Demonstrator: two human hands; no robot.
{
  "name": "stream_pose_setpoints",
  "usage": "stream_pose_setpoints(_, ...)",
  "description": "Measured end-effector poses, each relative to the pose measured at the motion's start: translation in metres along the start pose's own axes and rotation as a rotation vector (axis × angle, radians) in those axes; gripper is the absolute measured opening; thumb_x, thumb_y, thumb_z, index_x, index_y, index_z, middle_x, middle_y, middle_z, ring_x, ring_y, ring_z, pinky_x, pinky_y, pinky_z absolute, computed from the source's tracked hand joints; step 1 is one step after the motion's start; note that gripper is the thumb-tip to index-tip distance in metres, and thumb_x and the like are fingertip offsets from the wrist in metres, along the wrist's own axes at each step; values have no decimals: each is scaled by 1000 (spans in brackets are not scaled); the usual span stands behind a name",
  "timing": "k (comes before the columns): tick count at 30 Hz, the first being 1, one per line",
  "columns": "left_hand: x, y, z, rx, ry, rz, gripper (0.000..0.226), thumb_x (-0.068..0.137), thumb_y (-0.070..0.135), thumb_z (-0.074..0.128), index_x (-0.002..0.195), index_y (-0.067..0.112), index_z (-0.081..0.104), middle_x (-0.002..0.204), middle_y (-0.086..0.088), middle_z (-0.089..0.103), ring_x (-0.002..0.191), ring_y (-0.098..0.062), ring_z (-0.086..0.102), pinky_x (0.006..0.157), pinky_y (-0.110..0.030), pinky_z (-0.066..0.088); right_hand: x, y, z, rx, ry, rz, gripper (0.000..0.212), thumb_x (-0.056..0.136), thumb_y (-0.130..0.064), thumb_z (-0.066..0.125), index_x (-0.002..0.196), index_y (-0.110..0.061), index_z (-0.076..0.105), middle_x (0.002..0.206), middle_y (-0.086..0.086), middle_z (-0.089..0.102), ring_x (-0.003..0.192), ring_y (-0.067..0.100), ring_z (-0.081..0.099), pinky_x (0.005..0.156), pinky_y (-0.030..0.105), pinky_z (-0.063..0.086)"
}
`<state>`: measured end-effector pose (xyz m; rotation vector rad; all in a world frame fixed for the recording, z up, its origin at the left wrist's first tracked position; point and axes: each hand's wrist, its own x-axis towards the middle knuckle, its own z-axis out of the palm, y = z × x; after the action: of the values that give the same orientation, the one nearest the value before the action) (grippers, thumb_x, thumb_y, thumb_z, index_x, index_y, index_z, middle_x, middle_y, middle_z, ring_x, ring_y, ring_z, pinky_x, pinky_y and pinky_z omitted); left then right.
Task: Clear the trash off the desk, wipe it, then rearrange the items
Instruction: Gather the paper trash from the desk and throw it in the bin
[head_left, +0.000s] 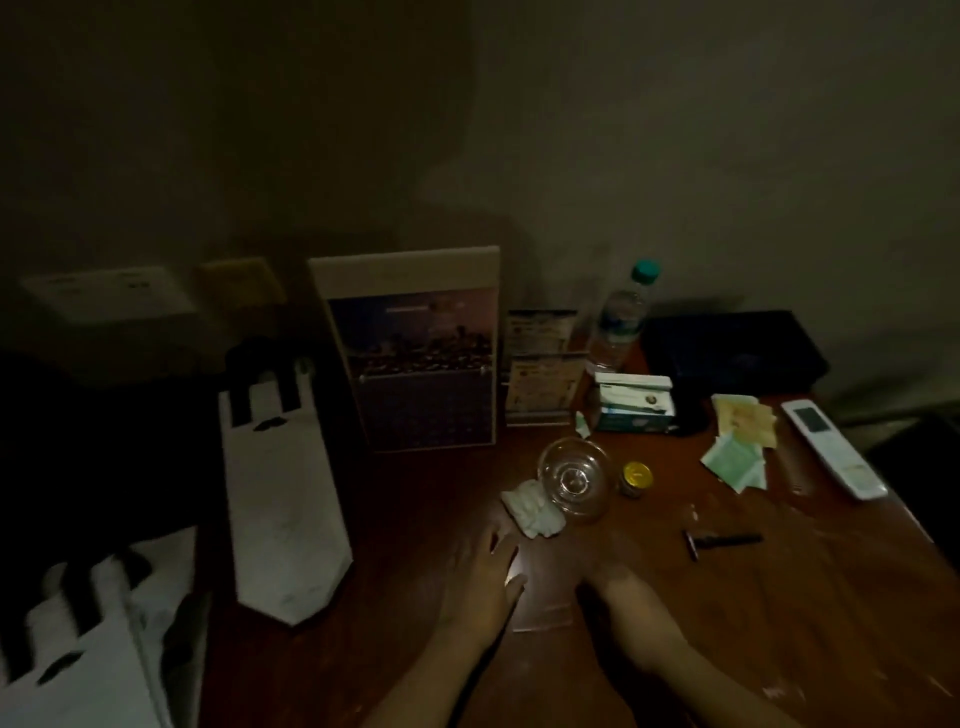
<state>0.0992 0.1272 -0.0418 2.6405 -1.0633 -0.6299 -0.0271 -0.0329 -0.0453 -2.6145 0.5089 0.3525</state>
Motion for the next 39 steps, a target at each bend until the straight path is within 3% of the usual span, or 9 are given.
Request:
stream_pose_setpoints(6,47,18,12,129,-102,185,50,99,44,37,147,43,23,159,7,10,143,-23,15,110,-40,27,33,12,-47,154,254,102,11,90,-27,55,99,-23,60,98,-6,61,90,13,56,74,33,49)
stream_pose_setpoints(8,55,15,10,178,-95,156,45,100,47,30,144,36,33,158,6,15,144,-22,13,110,-41,22,52,20,-67,163,295,129,7,89,-23,58,94,-19,59,92,-1,61,85,16,58,70,34,49)
stream_pose_setpoints(11,66,0,-2,200,-18,38,41,101,45,28,137,28,40,149,3,31,136,-23,26,105,-38,28,86,28,-88,183,310,102,8,90,-21,57,98,-19,59,93,-1,62,84,16,59,72,33,50)
stream_pose_setpoints(13,74,-18,-6,165,-15,-41,41,101,38,35,141,28,35,151,2,29,133,-22,31,103,-35,33,111,28,-99,218,293,75,14,92,-19,55,105,-16,60,98,0,63,88,16,60,78,33,51)
stream_pose_setpoints(16,82,-38,-10,13,-12,-171,47,99,29,44,144,31,31,153,6,28,133,-16,33,100,-27,38,145,27,-103,150,224,37,11,91,-15,56,100,-11,62,101,5,62,91,21,60,79,34,49)
stream_pose_setpoints(20,99,-37,-12,-83,34,-175,58,95,27,52,146,30,26,146,5,25,123,-11,44,88,-18,41,181,39,-101,8,85,2,8,88,-8,55,94,-7,62,102,10,60,93,27,59,77,35,47)
stream_pose_setpoints(26,109,-43,-5,-99,26,-184,44,93,29,51,136,25,41,138,4,33,116,-13,46,89,-27,46,209,38,-98,-181,-100,33,21,88,-6,53,105,-5,65,109,15,64,100,29,62,82,31,46)
stream_pose_setpoints(34,113,-41,-3,-124,51,-218,40,94,30,53,132,23,42,136,2,30,114,-14,48,86,-23,45,213,43,-88,-128,-55,15,41,87,-4,52,127,-8,44,117,15,58,102,31,60,81,35,45)
stream_pose_setpoints(39,113,-41,1,-128,76,-215,38,94,30,53,130,22,44,134,1,32,111,-13,50,86,-26,47,209,44,-87,-161,-68,47,25,89,-4,52,113,-8,59,113,13,61,101,27,61,85,34,50)
